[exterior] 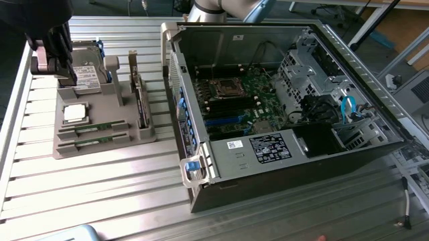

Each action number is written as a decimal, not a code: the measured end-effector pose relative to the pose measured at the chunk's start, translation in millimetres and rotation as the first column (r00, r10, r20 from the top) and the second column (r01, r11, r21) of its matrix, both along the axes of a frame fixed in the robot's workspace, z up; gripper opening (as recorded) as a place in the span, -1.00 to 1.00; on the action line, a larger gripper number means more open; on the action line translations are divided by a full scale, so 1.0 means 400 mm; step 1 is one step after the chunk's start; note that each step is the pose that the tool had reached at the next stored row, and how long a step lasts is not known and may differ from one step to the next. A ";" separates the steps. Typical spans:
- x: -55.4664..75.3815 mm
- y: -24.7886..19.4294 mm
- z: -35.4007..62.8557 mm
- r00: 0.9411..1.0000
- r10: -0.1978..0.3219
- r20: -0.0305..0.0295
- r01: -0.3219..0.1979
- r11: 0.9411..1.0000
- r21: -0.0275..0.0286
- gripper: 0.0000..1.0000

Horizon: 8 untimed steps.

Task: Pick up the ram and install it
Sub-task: 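Pick up the ram and move it above insertion slot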

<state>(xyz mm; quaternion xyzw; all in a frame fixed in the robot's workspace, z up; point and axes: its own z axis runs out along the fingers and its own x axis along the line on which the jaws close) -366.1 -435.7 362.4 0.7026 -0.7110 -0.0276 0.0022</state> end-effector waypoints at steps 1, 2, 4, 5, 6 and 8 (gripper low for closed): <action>0.004 0.000 0.000 1.000 0.000 0.000 0.000 1.000 0.000 -0.80; 0.008 0.000 0.000 1.000 0.000 0.000 0.000 1.000 0.000 -0.80; 0.012 -0.001 0.000 1.000 0.000 0.000 0.000 1.000 0.000 -0.80; 0.012 -0.001 0.000 1.000 0.000 0.000 0.000 1.000 0.000 -0.80; 0.012 -0.001 0.000 1.000 0.000 0.000 0.000 1.000 0.000 -0.80; 0.012 -0.001 0.000 1.000 0.000 0.000 0.000 1.000 0.000 -0.80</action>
